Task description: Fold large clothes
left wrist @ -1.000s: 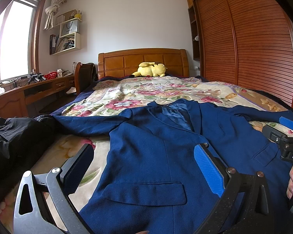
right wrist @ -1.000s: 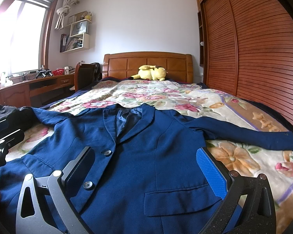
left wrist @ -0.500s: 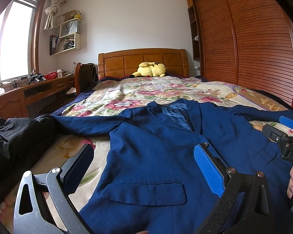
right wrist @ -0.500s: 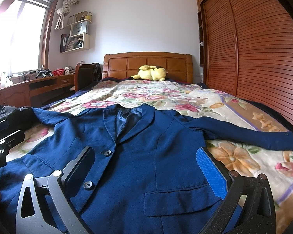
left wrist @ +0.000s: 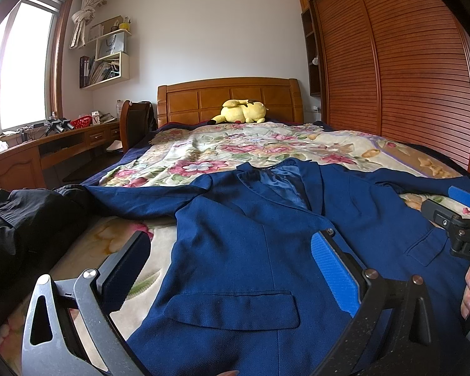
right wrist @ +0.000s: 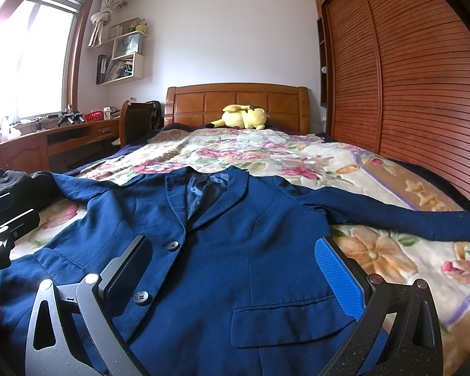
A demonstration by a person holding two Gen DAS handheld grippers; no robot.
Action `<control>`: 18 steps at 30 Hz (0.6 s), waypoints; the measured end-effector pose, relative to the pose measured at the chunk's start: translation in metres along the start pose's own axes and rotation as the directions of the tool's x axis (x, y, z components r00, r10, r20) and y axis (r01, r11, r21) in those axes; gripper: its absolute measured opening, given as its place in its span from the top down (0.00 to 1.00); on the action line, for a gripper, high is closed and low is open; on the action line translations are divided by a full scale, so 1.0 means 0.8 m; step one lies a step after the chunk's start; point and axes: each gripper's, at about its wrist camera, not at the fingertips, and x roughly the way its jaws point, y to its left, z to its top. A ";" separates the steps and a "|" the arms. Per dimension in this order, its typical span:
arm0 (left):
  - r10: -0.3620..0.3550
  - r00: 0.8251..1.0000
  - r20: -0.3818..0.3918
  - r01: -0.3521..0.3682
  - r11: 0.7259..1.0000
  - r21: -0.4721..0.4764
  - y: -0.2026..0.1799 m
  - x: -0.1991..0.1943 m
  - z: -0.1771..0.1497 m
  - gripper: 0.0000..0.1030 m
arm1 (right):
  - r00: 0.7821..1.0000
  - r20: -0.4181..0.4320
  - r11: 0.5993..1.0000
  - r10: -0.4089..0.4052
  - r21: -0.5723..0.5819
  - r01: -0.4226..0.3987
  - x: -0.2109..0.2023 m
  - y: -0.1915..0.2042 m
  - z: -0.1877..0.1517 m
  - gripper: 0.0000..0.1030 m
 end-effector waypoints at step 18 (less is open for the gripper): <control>0.036 0.999 0.003 -0.036 0.999 0.013 0.033 -0.035 0.007 0.00 | 0.991 -0.061 0.992 -0.121 0.028 0.123 -0.057 -0.039 0.023 0.00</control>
